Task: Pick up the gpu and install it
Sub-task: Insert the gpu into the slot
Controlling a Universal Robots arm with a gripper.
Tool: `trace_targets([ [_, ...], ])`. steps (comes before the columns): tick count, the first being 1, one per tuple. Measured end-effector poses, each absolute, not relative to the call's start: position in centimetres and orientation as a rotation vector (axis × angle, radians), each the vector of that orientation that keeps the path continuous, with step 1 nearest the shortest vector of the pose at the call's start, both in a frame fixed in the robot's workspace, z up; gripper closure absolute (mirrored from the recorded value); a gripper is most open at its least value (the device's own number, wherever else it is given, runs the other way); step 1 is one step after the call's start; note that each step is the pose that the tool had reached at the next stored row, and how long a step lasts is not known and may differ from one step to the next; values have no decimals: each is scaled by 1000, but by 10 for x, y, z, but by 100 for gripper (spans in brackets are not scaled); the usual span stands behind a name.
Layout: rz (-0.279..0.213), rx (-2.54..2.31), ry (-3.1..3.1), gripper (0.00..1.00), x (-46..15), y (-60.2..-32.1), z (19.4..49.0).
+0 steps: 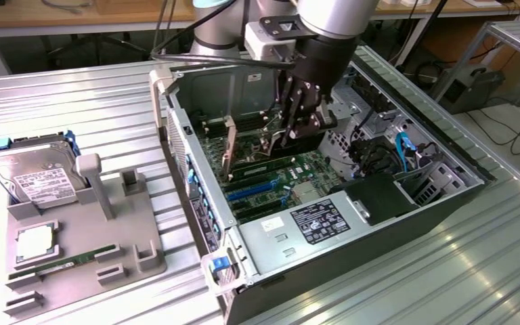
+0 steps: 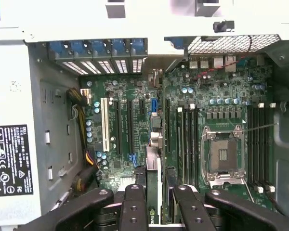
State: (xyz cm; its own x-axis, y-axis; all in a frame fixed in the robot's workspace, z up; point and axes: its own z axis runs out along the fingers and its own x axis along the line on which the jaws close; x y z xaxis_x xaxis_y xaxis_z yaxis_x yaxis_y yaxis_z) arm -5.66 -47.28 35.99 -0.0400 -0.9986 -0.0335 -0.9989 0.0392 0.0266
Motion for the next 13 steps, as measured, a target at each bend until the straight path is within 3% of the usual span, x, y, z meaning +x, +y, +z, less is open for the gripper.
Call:
trace_targets([
  [13,59,-2183,2244,74,-71,-472,333],
])
